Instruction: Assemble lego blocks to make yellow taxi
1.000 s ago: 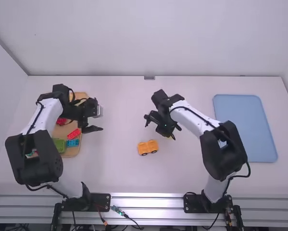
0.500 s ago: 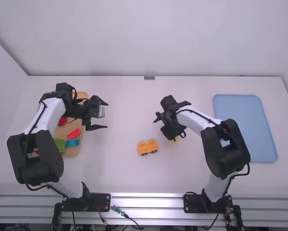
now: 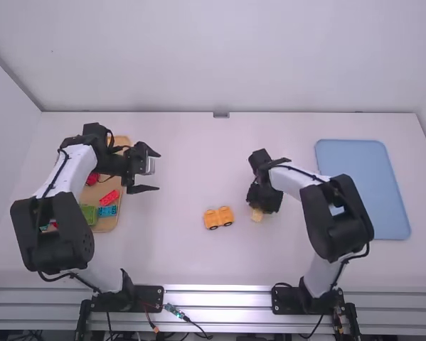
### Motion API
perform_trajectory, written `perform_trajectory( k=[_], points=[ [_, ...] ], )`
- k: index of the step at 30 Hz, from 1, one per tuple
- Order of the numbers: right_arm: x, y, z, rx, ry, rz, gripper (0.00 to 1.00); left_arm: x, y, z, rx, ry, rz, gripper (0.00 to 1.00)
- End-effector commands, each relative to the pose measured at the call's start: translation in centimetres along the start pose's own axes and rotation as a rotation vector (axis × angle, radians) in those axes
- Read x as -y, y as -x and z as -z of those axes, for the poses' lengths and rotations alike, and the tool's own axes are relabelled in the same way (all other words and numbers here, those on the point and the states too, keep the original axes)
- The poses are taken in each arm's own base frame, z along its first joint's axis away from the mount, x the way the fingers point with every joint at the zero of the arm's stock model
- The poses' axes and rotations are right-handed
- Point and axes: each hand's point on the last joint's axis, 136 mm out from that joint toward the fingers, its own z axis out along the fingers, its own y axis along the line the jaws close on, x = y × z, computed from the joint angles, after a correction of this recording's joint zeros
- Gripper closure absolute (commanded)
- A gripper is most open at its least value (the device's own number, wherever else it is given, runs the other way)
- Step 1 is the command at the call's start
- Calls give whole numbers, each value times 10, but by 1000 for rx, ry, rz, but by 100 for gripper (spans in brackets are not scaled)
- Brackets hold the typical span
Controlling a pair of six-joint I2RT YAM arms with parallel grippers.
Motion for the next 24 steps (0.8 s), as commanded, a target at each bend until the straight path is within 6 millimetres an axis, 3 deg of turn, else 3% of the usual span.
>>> perform_trajectory(
  k=[1, 3, 7, 14, 20, 21, 23, 24],
  points=[
    [16, 0, 5, -25, -19, -486, 100, -3, 8, 0, 38, 7, -3, 1],
    [26, -7, 6, -71, -55, -718, 100, -4, 12, 0, 65, 14, -5, 1],
    [30, -13, 7, -121, -67, -925, 100, -5, 17, 1, 92, 24, -3, 1],
    [3, -2, 5, -136, 61, -918, 100, -6, 18, 1, 100, 26, -3, 1],
    [6, -11, -3, -134, 31, -1043, 100, -6, 18, 1, 100, 25, -4, 1],
    [4, -12, -3, -148, 41, -1042, 93, -6, 18, 1, 100, 25, -4, 1],
    [-4, -13, -3, -176, 80, -992, 63, -6, 18, 1, 100, 25, -4, 1],
    [-9, -11, -2, -185, 111, -945, 59, -6, 18, 1, 100, 25, -3, 1]
  ],
)
